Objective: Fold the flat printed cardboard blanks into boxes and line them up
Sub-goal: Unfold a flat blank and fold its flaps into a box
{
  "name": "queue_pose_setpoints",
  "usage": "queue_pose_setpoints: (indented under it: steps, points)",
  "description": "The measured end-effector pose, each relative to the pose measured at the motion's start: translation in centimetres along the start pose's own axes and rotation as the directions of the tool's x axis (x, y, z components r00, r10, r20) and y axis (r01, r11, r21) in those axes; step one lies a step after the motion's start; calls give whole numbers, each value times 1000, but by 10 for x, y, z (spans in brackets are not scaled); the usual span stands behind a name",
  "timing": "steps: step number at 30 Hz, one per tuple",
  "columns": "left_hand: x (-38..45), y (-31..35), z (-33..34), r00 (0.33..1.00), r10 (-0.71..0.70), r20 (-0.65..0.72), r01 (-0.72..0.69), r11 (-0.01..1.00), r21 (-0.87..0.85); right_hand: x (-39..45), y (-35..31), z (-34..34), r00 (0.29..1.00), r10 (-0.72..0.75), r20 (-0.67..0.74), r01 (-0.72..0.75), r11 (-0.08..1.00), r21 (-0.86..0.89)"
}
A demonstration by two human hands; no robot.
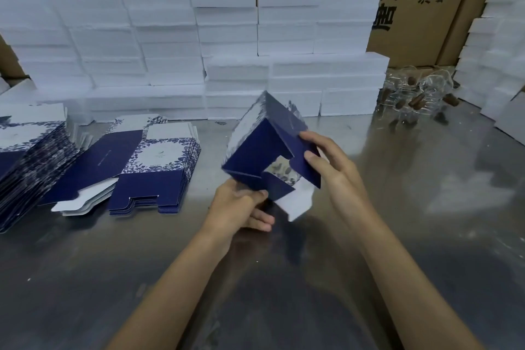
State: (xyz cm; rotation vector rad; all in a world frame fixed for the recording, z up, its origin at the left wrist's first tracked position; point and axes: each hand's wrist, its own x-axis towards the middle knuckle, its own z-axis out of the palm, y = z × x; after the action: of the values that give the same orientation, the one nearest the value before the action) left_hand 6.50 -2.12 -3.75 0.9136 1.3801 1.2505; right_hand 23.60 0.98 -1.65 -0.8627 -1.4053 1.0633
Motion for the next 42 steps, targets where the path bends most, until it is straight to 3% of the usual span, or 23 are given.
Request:
queue_pose_setpoints:
  steps: [2, 5, 7, 8, 10, 11, 13, 15, 16, 18, 21, 23, 27, 32, 42]
  points:
    - [-4, -2, 7, 980, -144, 139, 150, 988, -38, -2, -4, 1, 997, -66, 49, 70, 994, -87]
    - [-10, 5, 6, 873, -315, 373, 339, 941, 3, -5, -6, 2, 990, -101, 93, 118, 974, -192]
    - [-12, 11, -1, 842, -371, 391, 301, 925, 231, -6, -7, 2, 989, -74, 130, 104, 965, -240]
    - [-13, 14, -3, 876, -355, 327, 246, 911, 332, -7, -6, 3, 987, -56, 152, 95, 961, -260]
    - [-11, 19, -9, 986, -159, 56, 114, 873, 475, -8, -6, 4, 984, -33, 174, 81, 956, -281]
    - [-8, 20, -13, 993, 21, -112, 44, 837, 545, -8, -7, 5, 984, -25, 174, 74, 957, -280]
    - [-7, 21, -20, 857, 377, -352, -60, 752, 657, -8, -8, 5, 984, -12, 177, 60, 961, -268]
    - [-7, 21, -23, 721, 559, -408, -220, 744, 631, -7, -9, 5, 984, -7, 180, 50, 970, -236]
    - [-7, 21, -23, 696, 603, -389, -342, 755, 559, -7, -9, 5, 983, -6, 182, 45, 976, -215]
    - [-12, 23, -20, 693, 686, -222, -540, 698, 471, -7, -8, 5, 982, -8, 191, 45, 981, -190]
    - [-12, 21, -16, 723, 687, 72, -631, 614, 475, -6, -7, 3, 980, -13, 198, 50, 982, -181]
    - [-12, 19, -14, 729, 671, 137, -636, 590, 497, -4, -6, 2, 981, -14, 194, 49, 982, -180]
    - [-8, 17, -12, 720, 686, 105, -640, 597, 484, -2, -2, 6, 991, -47, 128, 70, 981, -182]
    - [-6, 11, -7, 626, 778, 49, -650, 485, 585, 1, 0, 13, 995, -61, 79, 72, 986, -153]
    - [-4, 13, 4, 643, 762, -78, -656, 600, 458, 0, 0, 21, 997, -78, -3, 78, 994, -77]
